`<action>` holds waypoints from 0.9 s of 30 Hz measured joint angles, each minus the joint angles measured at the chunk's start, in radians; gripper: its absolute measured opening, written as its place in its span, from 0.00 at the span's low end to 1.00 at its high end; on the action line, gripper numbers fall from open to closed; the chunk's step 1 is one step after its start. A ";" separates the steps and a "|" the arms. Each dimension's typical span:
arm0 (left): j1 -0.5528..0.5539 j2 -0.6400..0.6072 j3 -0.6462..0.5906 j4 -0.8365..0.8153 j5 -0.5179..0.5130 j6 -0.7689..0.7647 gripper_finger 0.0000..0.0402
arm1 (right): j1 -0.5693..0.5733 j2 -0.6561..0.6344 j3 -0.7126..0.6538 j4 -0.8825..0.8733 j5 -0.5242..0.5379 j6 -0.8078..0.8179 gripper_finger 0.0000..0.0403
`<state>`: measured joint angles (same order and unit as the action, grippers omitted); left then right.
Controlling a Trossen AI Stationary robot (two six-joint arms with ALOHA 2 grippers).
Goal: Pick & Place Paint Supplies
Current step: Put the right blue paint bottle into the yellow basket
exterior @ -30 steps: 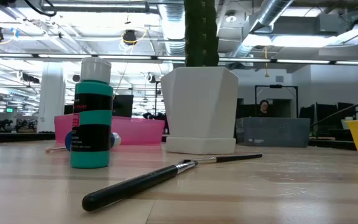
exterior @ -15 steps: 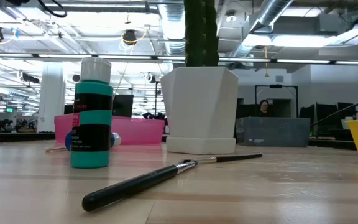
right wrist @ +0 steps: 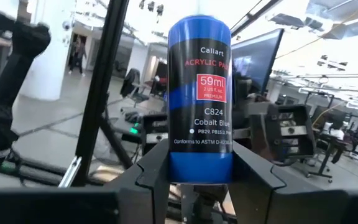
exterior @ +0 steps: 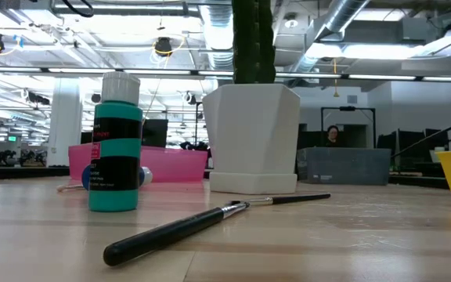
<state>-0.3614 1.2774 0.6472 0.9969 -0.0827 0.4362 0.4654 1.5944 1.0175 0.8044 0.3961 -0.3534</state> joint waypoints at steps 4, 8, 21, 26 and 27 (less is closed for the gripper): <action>-0.004 0.000 0.000 -0.005 0.072 -0.008 0.59 | 0.006 -0.002 0.015 -0.018 0.000 -0.006 0.31; -0.004 0.000 0.000 0.002 0.081 -0.026 0.66 | 0.006 -0.001 0.015 -0.022 0.000 -0.006 0.31; 0.007 0.150 0.101 0.015 0.039 -0.018 0.68 | 0.005 0.032 0.015 -0.017 0.020 -0.010 0.31; 0.007 0.153 0.101 0.028 0.057 -0.019 0.68 | 0.006 0.032 0.015 -0.030 0.023 -0.005 0.31; 0.007 0.152 0.101 0.032 0.066 -0.023 0.68 | 0.006 0.032 0.015 -0.031 0.023 -0.005 0.31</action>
<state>-0.3542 1.4298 0.7479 1.0288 -0.0164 0.4132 0.4709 1.6260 1.0328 0.7739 0.4194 -0.3580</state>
